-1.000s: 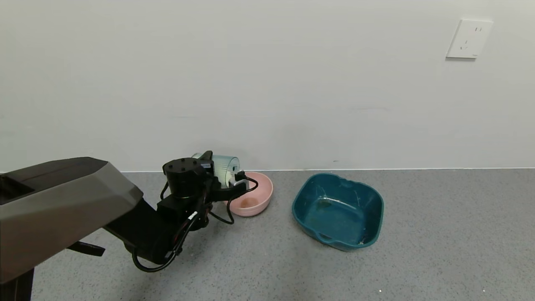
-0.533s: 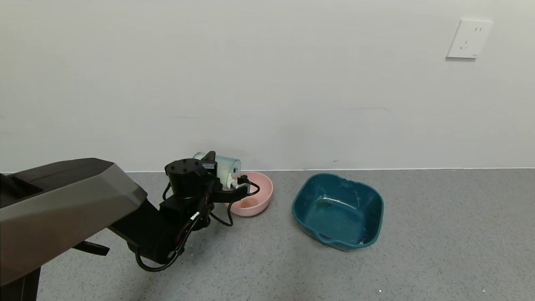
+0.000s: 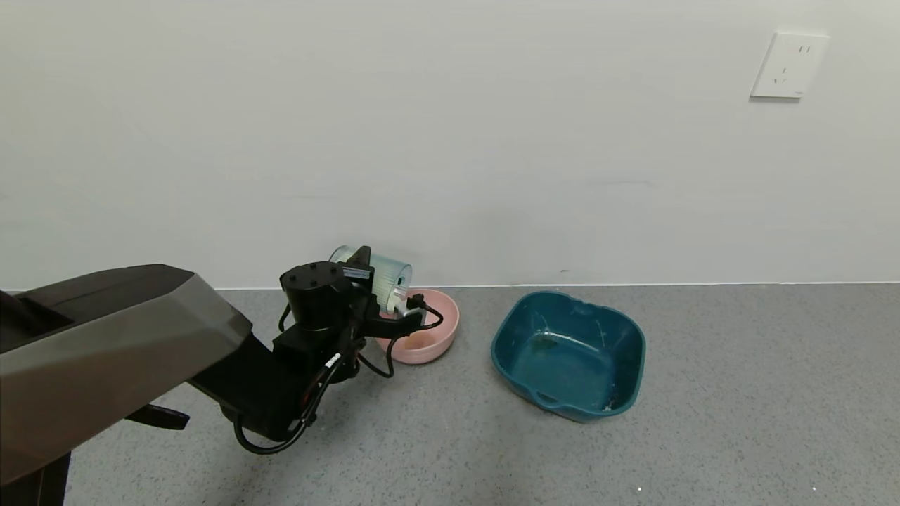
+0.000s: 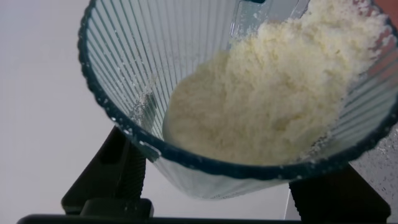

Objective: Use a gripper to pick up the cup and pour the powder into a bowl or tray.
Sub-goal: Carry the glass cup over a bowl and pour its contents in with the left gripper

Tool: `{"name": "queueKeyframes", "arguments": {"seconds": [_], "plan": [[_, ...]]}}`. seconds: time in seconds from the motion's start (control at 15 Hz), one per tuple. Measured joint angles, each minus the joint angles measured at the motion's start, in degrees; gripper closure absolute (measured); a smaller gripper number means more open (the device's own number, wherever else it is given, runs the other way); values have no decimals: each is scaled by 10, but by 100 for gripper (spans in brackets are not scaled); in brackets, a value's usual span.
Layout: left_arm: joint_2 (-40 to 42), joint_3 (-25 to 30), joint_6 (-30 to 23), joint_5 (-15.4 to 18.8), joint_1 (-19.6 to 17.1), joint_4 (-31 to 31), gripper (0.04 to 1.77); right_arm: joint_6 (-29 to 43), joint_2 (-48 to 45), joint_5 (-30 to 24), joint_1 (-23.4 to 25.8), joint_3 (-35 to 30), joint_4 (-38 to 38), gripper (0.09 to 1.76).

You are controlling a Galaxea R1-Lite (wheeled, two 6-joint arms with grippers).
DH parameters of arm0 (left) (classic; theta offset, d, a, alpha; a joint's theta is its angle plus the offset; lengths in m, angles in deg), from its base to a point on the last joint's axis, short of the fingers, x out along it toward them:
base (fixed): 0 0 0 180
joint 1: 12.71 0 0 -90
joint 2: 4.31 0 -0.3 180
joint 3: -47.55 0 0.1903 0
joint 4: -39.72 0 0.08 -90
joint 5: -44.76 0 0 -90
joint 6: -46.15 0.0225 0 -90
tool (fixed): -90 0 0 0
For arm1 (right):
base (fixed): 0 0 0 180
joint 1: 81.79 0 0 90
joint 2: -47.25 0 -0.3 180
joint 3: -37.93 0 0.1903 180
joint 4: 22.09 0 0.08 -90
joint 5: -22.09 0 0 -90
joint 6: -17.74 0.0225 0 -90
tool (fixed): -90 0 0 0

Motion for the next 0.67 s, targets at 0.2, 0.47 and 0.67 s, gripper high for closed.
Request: {"name": "queueKeyframes", "arguments": {"seconds": [0.2,0.47,0.67], "plan": [[0,0,23,0,1,0,52,0,0,0,0,0,0,14],[-1,5,46,-1,4,0,52,0,0,0,0,0,0,14],[-4,9,62,-5,6,-5,52,0,0,0,0,0,0,14]]}}
